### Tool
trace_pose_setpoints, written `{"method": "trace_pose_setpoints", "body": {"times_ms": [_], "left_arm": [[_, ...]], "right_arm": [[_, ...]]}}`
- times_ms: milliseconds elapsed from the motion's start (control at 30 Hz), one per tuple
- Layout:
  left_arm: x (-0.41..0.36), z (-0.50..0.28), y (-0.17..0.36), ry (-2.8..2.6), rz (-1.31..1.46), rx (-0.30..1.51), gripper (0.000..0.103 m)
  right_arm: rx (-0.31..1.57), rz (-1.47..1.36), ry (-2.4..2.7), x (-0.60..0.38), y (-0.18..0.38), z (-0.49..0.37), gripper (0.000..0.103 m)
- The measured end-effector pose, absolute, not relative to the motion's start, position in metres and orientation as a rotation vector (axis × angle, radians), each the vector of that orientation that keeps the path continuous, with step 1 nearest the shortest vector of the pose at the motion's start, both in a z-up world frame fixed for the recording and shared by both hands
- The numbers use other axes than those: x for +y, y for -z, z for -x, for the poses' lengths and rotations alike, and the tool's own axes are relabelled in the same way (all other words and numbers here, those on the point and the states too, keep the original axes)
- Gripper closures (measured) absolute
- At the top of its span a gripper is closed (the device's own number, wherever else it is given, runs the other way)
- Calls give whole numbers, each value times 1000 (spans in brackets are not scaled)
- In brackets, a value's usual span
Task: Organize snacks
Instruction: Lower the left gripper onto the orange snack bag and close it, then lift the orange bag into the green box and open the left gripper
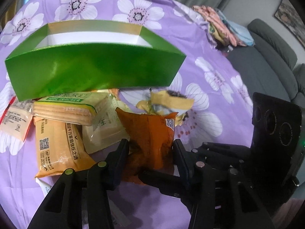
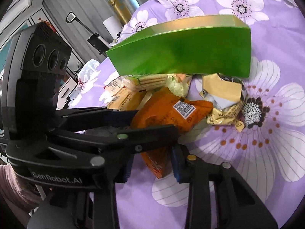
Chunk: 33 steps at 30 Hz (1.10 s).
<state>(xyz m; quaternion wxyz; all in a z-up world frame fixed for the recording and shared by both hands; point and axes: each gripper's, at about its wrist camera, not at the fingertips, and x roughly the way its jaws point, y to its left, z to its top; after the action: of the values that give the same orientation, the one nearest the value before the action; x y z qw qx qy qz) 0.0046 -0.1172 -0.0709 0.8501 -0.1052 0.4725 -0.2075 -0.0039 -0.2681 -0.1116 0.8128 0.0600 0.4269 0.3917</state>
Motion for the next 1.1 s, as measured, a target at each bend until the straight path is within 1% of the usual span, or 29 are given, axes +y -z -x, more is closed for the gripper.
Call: {"method": "trace_pose_setpoints", "body": {"times_ms": [200,433,567,667,733,767,800,833,867,900,967,1100], "left_arm": [[-110,-4,33,432,214,896,55],[-85,-55,-20,399,239,797,55],[-74,-85,-26,365,243,793,55],[-66,-107,-19,342,273,820,55],[-61,-114,-13,322,291,834,54],[-58,-121,-8,308,303,851,53],[-56,-126,-3,286,312,864,50],[-53,-127,0,270,319,869,38],[-51,-128,2,256,320,872,23],[-48,-127,2,245,320,869,20],[-41,-121,1,230,316,857,20],[-27,-102,-10,198,299,823,20]], "right_arm": [[821,-105,-870,-266,76,1,70],[672,-49,-888,-246,22,-41,70],[659,-60,-899,-234,11,-74,70],[677,-70,-903,-226,15,-93,70],[702,-75,-901,-221,21,-106,67],[714,-79,-891,-219,24,-110,67],[730,-81,-878,-216,26,-116,62],[739,-80,-870,-213,28,-117,56],[743,-77,-856,-212,31,-117,48],[748,-71,-845,-213,33,-117,42],[748,-68,-840,-217,35,-113,39],[743,-69,-824,-230,34,-103,35]]}}
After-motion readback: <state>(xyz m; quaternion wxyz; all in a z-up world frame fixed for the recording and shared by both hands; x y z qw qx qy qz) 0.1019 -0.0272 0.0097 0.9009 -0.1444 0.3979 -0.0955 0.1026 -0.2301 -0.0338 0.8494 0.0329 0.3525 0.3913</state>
